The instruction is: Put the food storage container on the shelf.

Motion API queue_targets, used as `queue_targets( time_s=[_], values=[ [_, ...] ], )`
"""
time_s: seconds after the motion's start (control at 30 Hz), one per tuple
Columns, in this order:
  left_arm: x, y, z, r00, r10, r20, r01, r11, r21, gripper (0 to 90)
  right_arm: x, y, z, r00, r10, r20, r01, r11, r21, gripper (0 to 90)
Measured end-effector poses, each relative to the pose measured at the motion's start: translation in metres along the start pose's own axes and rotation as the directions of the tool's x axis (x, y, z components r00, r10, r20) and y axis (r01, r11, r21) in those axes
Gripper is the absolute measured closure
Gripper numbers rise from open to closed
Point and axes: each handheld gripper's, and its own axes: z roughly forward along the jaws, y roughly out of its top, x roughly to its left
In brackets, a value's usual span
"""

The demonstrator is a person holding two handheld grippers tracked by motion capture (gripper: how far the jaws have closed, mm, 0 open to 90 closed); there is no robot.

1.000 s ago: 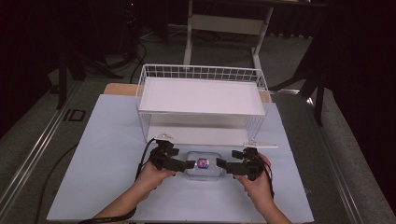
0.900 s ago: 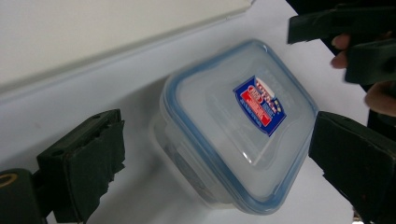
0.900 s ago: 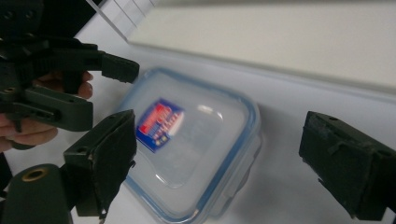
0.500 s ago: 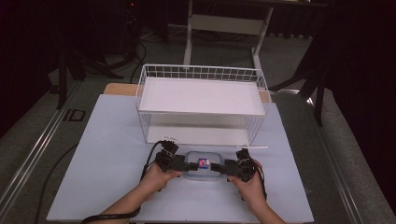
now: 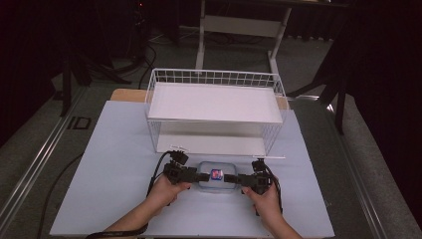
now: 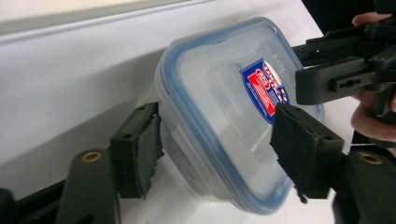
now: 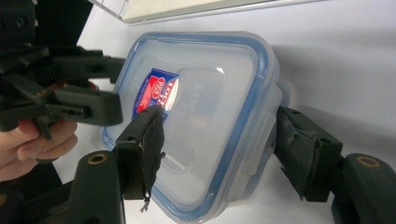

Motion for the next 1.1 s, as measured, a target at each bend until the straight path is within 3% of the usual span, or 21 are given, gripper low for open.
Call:
queue_targets(
  time_s=[0.1, 0.3, 0.53, 1.1],
  values=[
    [0.002, -0.004, 0.000, 0.9994, -0.025, 0.025, 0.025, 0.9996, -0.010, 36.1, 0.002, -0.001, -0.001, 0.9999, -0.009, 0.008, 0.009, 1.000, 0.001, 35.2],
    [-0.005, -0.004, -0.002, 0.9994, -0.035, -0.009, 0.035, 0.9992, -0.018, 39.7, 0.009, -0.003, -0.003, 0.9988, -0.028, 0.039, 0.028, 1.000, 0.003, 35.5],
    [-0.017, -0.007, -0.006, 0.9981, -0.004, -0.061, 0.002, 0.9995, -0.030, 43.7, 0.016, -0.008, -0.008, 0.9962, -0.058, 0.065, 0.059, 0.998, -0.025, 38.7],
    [-0.035, -0.017, -0.013, 0.9909, 0.012, -0.134, -0.023, 0.9968, -0.077, 48.3, 0.027, -0.009, -0.014, 0.9882, -0.122, 0.092, 0.125, 0.992, -0.030, 39.9]
  ],
)
